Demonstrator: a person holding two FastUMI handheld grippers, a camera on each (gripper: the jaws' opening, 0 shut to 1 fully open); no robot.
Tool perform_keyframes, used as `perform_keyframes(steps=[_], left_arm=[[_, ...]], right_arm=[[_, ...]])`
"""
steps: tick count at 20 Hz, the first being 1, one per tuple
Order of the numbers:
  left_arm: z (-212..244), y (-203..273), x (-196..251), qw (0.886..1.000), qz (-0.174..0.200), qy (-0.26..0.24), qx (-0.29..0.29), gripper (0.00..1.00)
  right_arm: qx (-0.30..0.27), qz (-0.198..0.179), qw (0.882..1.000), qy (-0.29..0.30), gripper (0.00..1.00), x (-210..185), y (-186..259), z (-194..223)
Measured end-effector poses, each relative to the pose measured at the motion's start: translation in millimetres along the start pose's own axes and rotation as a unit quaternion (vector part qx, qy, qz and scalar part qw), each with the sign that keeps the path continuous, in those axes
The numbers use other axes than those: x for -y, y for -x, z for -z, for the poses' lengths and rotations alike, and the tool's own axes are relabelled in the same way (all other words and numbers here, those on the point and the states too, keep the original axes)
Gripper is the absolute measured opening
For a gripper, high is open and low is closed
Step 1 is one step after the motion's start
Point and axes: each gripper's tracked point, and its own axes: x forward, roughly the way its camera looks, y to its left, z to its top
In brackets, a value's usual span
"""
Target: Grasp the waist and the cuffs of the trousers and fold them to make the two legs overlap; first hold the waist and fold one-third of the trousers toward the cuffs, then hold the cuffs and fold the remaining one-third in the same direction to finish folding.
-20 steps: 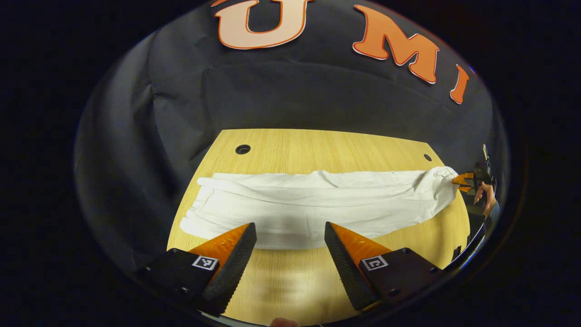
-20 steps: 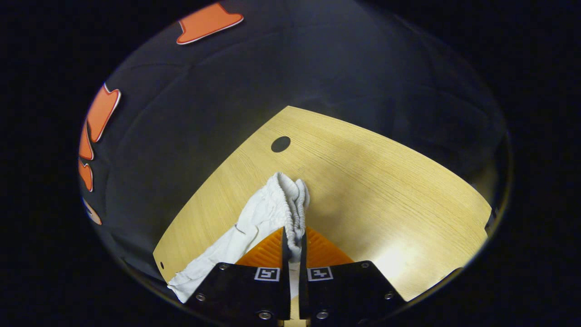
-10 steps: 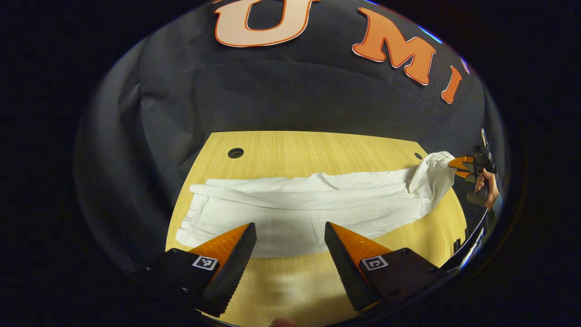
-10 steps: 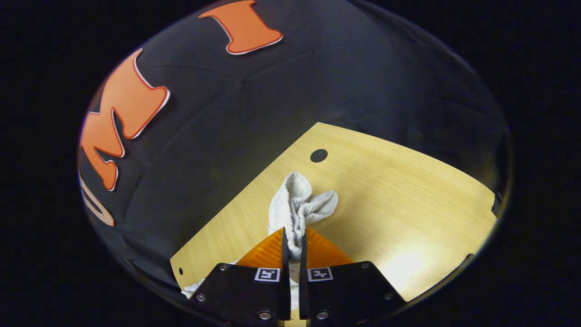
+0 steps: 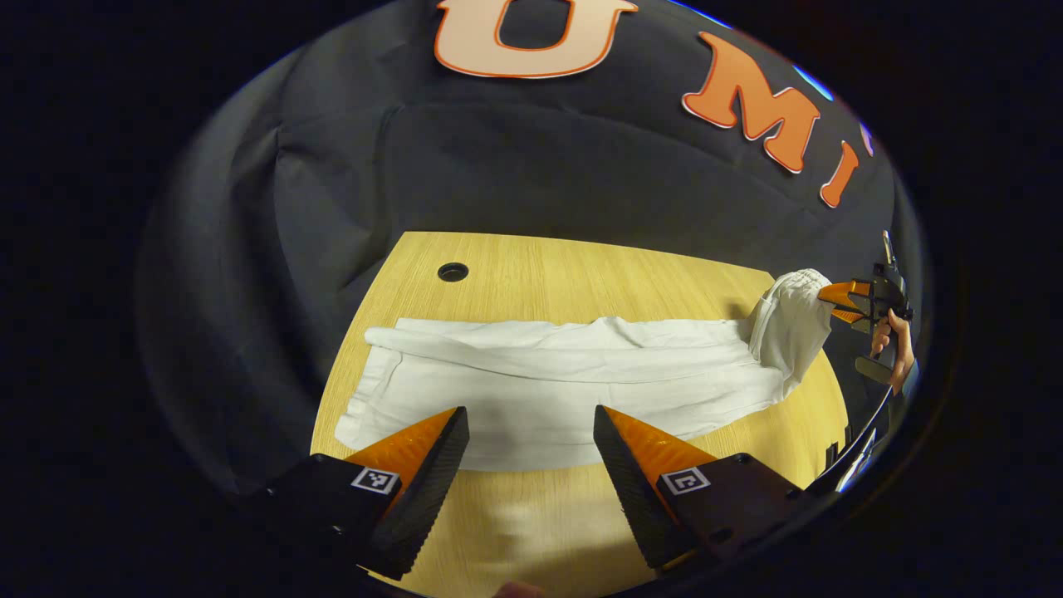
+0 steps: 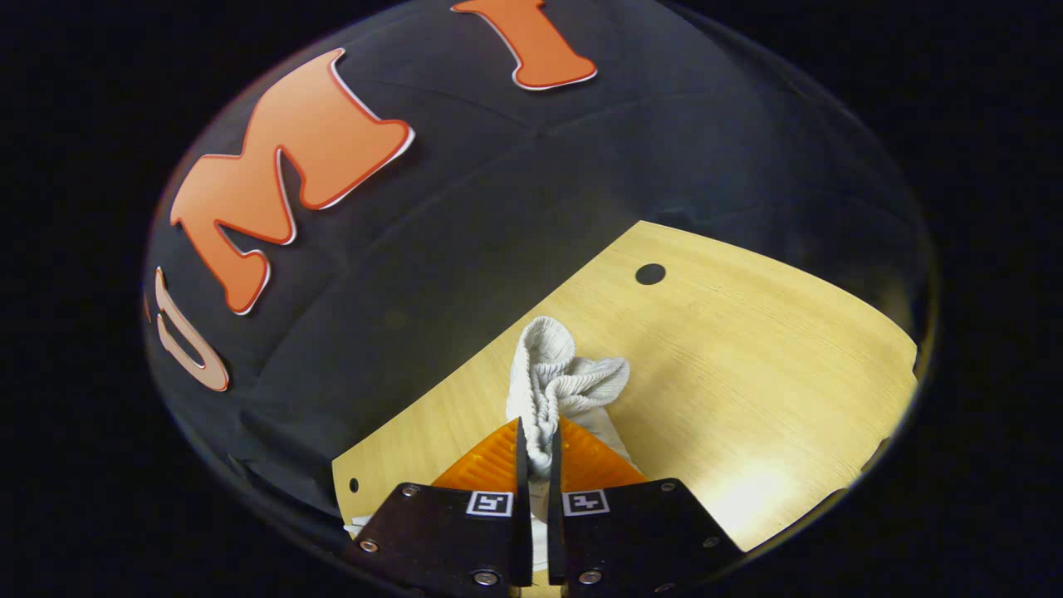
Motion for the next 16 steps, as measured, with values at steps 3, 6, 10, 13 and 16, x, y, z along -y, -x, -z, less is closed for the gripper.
perform_keyframes(steps=[3,6,10,13,16], left_arm=[[6,1,-21,1.000,-0.012,0.008,-0.004,1.00],[13,-2,-42,0.999,-0.018,0.027,-0.014,0.99],[26,-8,-70,0.998,-0.025,0.059,-0.025,1.00],[32,-9,-84,0.996,-0.024,0.075,-0.032,1.00],[37,-12,-98,0.995,-0.029,0.089,-0.034,0.99]], right_arm=[[-0.012,-0.010,1.000,0.007,0.08,-3,1,2],[-0.016,-0.021,0.999,0.020,0.07,-1,3,-1],[-0.032,-0.042,0.998,0.038,0.07,-1,4,-2],[-0.045,-0.053,0.996,0.051,0.07,1,7,-6],[-0.052,-0.069,0.994,0.065,0.07,-2,8,-8]])
